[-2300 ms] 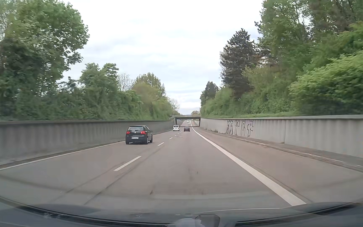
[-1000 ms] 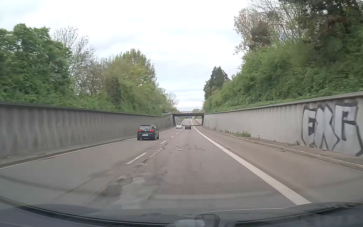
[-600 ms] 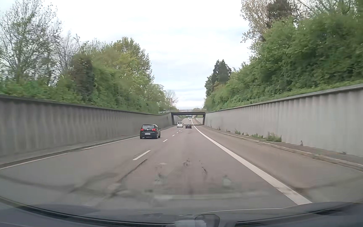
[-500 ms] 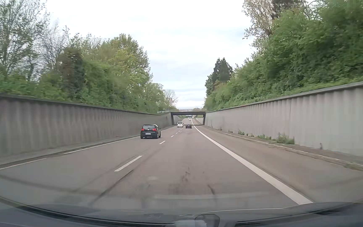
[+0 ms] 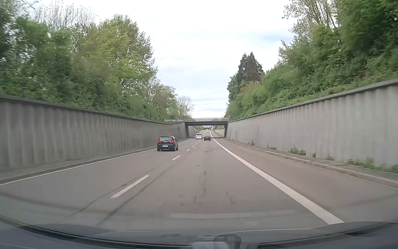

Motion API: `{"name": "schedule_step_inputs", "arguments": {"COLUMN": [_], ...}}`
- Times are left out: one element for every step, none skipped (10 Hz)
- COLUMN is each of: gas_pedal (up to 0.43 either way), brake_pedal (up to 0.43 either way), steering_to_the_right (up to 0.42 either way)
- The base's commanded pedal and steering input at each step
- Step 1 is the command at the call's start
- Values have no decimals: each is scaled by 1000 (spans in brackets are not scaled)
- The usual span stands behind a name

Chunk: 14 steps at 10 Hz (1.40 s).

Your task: Follow the waypoints while adhering to traffic rules and regulations

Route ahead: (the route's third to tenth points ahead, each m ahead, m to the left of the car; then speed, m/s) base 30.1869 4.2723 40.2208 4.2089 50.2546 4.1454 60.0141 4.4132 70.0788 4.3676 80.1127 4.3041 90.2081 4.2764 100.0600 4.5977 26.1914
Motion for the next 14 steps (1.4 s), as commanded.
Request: {"name": "schedule_step_inputs", "arguments": {"gas_pedal": [177,169,169,169,169,169,157,150,138,138,138,138,138,130], "brake_pedal": [0,0,0,0,0,0,0,0,0,0,0,0,0,0], "steering_to_the_right": [0,0,0,0,0,0,0,0,0,0,0,0,0,0]}}
